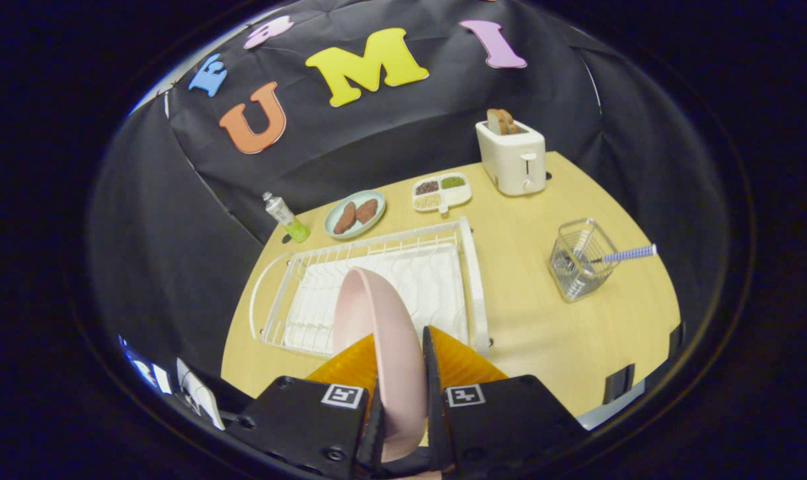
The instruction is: Take the plate from the dish rack, then take the spoon from the basket and place it into the plate.
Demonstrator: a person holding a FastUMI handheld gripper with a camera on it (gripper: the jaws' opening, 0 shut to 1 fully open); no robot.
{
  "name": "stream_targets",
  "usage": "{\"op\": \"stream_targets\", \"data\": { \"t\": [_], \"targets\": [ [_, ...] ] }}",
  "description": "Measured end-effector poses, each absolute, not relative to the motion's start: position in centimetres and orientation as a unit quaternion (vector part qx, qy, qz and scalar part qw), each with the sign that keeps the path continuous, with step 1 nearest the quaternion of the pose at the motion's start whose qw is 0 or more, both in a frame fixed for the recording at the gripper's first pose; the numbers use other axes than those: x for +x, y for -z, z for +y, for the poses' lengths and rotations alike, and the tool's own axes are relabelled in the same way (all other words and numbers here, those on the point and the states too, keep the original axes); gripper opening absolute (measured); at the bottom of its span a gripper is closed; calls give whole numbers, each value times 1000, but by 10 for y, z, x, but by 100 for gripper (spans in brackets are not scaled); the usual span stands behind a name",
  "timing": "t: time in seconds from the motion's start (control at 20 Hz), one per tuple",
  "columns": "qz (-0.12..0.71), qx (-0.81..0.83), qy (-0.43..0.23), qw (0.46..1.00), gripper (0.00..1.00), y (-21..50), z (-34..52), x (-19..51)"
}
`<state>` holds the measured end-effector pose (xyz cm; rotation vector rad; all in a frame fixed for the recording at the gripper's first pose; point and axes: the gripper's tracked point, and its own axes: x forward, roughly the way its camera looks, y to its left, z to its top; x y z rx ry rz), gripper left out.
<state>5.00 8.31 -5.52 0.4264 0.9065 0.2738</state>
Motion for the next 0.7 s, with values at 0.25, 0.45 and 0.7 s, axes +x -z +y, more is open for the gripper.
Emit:
{"op": "stream_targets", "data": {
  "t": [0.25,0.45,0.7],
  "targets": [
    [467,270,-167,825,31,110,104,3],
    [494,312,-179,791,32,150,117,-17],
    [502,354,-166,771,32,179,110,-21]
  ]
}}
